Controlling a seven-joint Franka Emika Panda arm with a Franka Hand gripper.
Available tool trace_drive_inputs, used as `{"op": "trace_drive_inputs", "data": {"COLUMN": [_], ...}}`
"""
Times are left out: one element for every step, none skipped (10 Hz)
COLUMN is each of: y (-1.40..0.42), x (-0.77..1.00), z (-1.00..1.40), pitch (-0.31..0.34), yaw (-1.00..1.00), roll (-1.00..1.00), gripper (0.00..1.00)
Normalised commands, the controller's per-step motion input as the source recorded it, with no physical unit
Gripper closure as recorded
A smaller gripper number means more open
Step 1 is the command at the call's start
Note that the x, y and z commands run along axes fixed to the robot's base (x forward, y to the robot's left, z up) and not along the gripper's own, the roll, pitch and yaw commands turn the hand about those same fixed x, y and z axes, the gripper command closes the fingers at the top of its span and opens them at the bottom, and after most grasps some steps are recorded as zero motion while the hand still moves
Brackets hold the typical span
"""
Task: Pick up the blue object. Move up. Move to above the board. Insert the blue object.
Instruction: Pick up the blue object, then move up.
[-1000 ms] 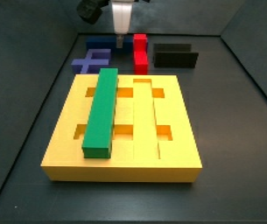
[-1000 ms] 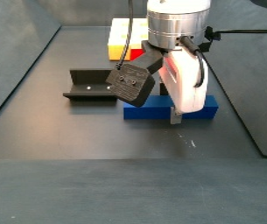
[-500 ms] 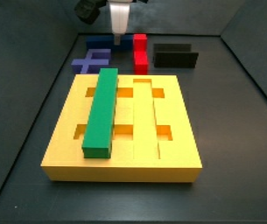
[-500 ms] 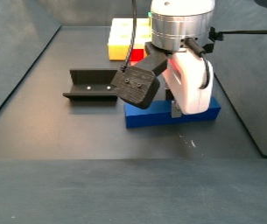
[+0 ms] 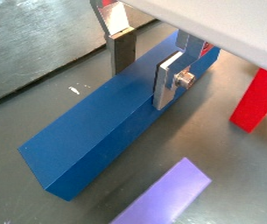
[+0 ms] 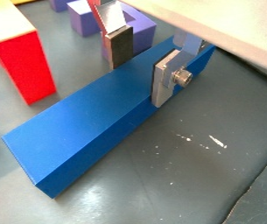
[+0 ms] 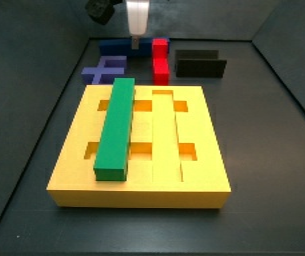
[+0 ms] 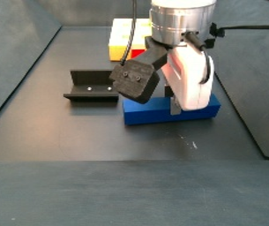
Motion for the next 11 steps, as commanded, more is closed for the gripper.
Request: {"op": "trace_drive_inputs", "data": {"y": [0.0,0.0,0.0,0.0,0.0,0.0,0.0,0.0,0.0,-0.08,-0.03], "x": [0.0,0.0,0.0,0.0,0.0,0.0,0.0,0.0,0.0,-0.05,-0.07], "z": [0.0,0.0,0.0,0.0,0.0,0.0,0.0,0.0,0.83,0.82,0.41], "pitch": [0.0,0.0,0.0,0.0,0.0,0.0,0.0,0.0,0.0,0.014,0.014], "yaw": [0.0,0.0,0.0,0.0,0.0,0.0,0.0,0.0,0.0,-0.06,-0.04], "roll": [0.0,0.0,0.0,0.0,0.0,0.0,0.0,0.0,0.0,-0.02,0.05], "gripper": [1.0,1.0,1.0,1.0,1.0,1.0,1.0,1.0,1.0,1.0,1.0]}}
